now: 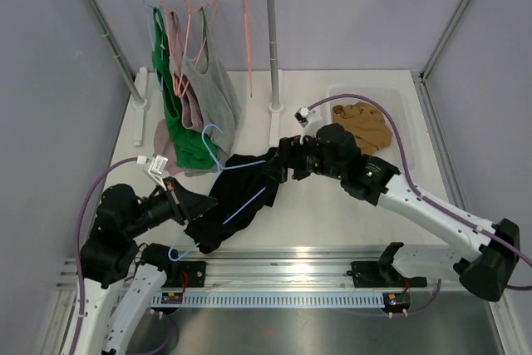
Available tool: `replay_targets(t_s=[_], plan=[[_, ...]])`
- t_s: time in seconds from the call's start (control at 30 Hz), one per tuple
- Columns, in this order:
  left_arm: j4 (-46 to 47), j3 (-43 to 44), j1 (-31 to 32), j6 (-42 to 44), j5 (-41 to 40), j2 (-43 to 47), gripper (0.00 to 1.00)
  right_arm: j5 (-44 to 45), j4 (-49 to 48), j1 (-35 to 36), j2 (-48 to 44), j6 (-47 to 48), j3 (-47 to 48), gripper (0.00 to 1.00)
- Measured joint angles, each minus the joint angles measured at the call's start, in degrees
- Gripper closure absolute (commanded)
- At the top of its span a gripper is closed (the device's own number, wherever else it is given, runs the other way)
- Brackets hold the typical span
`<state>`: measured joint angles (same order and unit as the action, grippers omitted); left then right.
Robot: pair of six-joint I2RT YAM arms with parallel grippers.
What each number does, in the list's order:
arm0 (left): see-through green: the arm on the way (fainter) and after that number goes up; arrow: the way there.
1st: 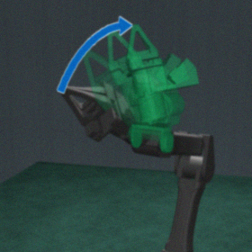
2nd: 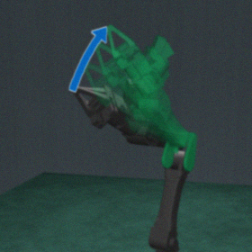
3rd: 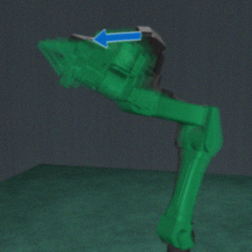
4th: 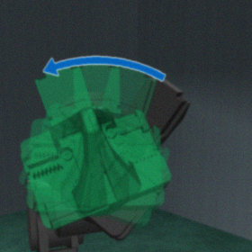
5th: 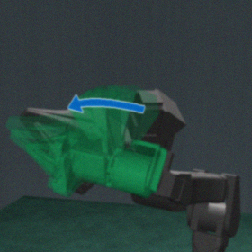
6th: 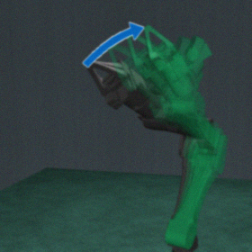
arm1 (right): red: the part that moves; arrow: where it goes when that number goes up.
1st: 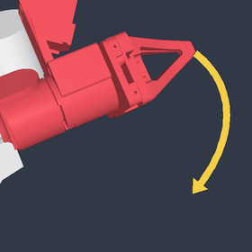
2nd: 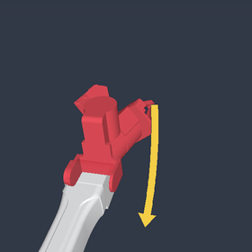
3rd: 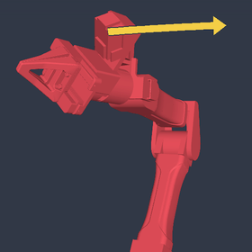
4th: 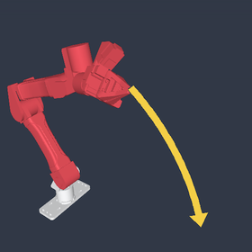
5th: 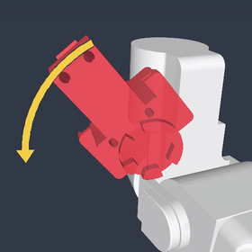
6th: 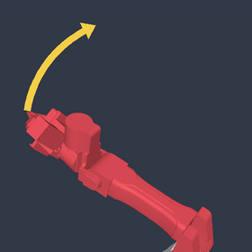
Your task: Remove the tank top from the hanger
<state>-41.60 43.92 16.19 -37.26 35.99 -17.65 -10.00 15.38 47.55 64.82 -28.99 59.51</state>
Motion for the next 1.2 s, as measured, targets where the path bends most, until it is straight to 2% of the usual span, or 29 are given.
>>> replay_targets(t_s=[0.17,0.23,0.27,0.3,0.33,0.4,0.57,0.73,0.9,1.03,1.2], plan=[[3.98,-1.92,0.0,-4.42,0.07,0.0,1.0,8.09,1.05,2.84,7.26,3.41,0.28,0.36],[5.01,-2.08,0.0,-5.35,0.07,0.0,1.0,10.36,1.01,3.06,8.35,4.76,0.28,0.51],[5.42,-2.08,0.0,-5.77,0.07,-0.02,1.0,11.39,1.01,3.1,8.66,5.42,0.28,0.55],[5.75,-2.08,0.0,-6.12,0.09,0.0,1.0,12.37,0.94,3.1,8.81,5.97,0.28,0.69],[5.99,-2.08,0.0,-6.38,0.2,-0.02,1.0,12.98,0.9,3.1,8.92,6.4,0.28,0.77],[6.49,-2.08,0.0,-6.71,0.33,-0.02,1.0,14.14,0.74,3.1,9.2,7.56,0.28,1.0],[6.58,-2.08,0.0,-6.21,0.52,-0.09,1.0,16.87,0.85,3.17,9.86,9.31,0.28,1.0],[2.4,-0.87,0.0,-1.01,1.25,-1.79,1.0,27.61,4.48,2.82,9.86,10.38,1.75,1.0],[-2.91,2.67,0.0,4.79,2.27,-2.86,1.0,33.03,8.39,-4.98,10.23,10.32,4.13,1.0],[-0.15,4.26,0.0,3.91,3.28,-0.31,1.0,28.37,9.07,-7.76,9.22,9.9,3.52,1.0],[12.9,4.22,0.0,-2.16,4.48,3.48,1.0,15.1,8.28,-7.54,-0.17,8.76,0.22,1.0]])
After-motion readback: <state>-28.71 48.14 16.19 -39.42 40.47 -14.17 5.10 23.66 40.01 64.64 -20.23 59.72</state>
